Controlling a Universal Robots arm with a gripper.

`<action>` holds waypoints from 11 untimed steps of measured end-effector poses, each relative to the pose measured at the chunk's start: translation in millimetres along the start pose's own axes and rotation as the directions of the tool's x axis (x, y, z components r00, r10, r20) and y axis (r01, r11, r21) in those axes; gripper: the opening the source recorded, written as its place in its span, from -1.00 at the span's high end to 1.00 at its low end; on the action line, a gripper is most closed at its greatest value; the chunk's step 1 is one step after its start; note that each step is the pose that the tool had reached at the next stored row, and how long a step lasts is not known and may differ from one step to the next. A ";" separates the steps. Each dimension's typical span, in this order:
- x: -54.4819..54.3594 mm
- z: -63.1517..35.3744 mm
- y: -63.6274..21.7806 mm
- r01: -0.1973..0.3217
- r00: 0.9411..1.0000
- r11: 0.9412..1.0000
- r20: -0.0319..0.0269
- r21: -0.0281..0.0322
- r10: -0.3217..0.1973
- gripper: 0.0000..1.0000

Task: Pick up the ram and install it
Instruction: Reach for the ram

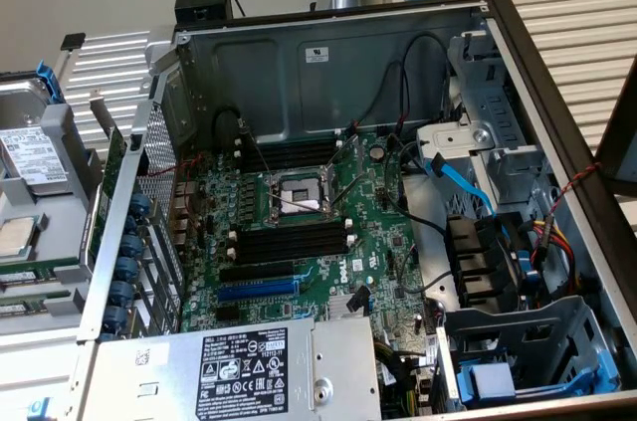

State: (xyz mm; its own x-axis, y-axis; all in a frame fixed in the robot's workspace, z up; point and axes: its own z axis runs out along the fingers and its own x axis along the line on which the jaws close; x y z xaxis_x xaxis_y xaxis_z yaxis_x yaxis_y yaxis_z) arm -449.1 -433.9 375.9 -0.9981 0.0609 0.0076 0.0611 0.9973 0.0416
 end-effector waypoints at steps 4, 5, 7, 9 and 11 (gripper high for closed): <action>8.4 0.5 0.0 0.001 1.000 1.000 0.000 0.000 -0.001 0.79; 10.1 0.7 0.6 0.001 1.000 1.000 0.000 0.000 -0.001 0.79; 13.1 1.2 2.3 0.001 1.000 1.000 0.000 0.000 -0.001 0.79; 14.9 1.4 2.5 0.001 1.000 1.000 0.000 0.000 -0.001 0.79; 15.7 1.4 2.4 0.003 1.000 1.000 0.000 0.000 -0.003 0.79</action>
State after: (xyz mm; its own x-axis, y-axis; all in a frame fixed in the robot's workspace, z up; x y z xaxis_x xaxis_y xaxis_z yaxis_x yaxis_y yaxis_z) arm -464.6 -430.5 374.7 -0.9983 0.0583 0.0076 0.0586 0.9974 0.0415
